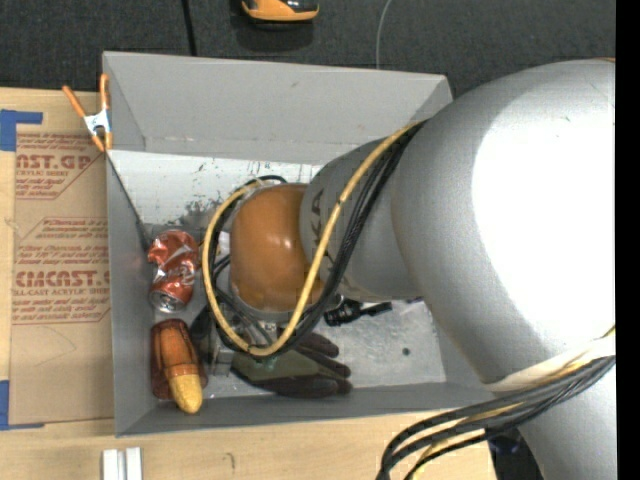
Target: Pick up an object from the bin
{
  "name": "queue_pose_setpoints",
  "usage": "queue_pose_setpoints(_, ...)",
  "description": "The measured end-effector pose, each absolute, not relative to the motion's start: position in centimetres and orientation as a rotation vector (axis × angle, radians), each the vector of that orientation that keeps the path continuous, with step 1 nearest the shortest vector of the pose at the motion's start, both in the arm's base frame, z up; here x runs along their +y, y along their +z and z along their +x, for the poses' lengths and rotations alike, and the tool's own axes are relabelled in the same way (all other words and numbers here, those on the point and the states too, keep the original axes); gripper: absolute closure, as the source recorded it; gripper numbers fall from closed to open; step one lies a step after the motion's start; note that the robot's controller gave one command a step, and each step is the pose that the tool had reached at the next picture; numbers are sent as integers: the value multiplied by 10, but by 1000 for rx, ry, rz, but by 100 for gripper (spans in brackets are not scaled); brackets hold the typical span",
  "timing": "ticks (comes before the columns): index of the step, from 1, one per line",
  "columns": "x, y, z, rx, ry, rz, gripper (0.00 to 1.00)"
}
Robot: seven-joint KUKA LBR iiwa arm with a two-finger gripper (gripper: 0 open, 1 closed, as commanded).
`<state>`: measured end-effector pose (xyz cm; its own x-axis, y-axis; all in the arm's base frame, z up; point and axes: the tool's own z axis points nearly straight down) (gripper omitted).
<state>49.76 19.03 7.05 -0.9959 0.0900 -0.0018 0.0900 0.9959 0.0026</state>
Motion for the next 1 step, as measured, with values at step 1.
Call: queue_pose_setpoints(1, 196, 121, 492, 3143, -3, 181, 100)
